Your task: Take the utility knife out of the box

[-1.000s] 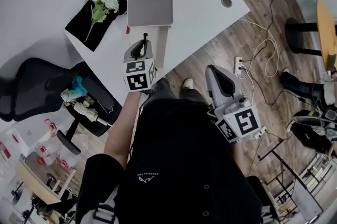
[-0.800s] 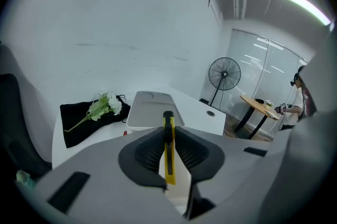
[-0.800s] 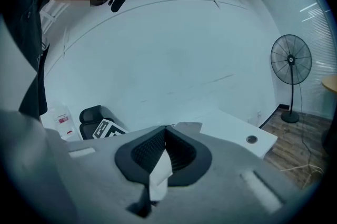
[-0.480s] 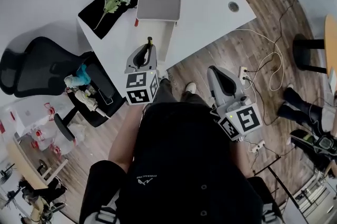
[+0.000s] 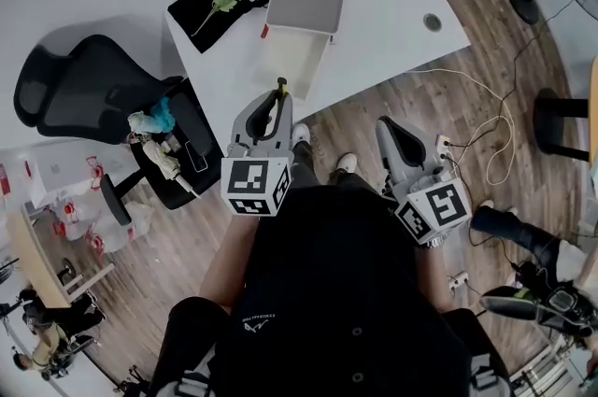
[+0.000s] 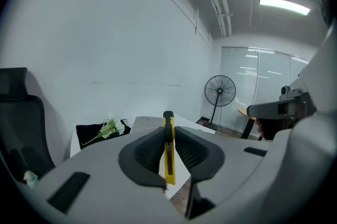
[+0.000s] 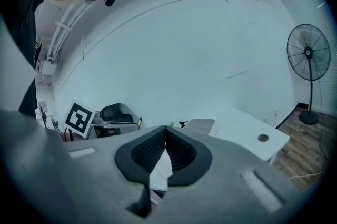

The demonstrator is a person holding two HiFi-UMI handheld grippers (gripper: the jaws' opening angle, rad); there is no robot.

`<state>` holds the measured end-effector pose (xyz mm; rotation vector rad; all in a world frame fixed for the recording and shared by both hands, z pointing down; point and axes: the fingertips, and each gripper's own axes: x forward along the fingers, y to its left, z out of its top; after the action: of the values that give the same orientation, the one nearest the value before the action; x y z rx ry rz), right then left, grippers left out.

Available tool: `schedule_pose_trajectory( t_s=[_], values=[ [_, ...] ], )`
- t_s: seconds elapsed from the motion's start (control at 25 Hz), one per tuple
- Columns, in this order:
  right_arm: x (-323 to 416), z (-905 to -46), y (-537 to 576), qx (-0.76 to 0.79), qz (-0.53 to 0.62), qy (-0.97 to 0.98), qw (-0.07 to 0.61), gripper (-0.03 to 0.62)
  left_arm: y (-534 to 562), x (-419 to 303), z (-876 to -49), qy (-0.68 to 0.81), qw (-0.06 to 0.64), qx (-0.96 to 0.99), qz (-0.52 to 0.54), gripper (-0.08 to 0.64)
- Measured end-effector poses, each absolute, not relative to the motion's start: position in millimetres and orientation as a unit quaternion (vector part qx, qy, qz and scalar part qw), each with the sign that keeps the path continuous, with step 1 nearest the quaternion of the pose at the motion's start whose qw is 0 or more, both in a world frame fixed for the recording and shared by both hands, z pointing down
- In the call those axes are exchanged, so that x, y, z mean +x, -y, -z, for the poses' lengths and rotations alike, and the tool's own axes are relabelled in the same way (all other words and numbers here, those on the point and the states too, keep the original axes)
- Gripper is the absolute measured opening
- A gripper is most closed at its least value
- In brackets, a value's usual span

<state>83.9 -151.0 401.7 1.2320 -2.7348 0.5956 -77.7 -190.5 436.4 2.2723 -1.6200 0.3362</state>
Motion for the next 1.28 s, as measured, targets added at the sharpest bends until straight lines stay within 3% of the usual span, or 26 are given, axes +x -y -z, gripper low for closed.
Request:
schedule_pose_trajectory(
  t_s=[0.72,1.28],
  values=[
    [108.6,-398.7,113.3,0.358,-0.176,0.916,0.045,0.005,97.0,-38.5,-414.0,0.573,0.154,0.803,-0.064,0.062],
    [142.3,-383.8,101.7,0.38,-0.149,0.912,0.038,0.004,99.2,-9.7,-390.6,0.563,0.123,0.816,-0.042,0.062]
  ],
)
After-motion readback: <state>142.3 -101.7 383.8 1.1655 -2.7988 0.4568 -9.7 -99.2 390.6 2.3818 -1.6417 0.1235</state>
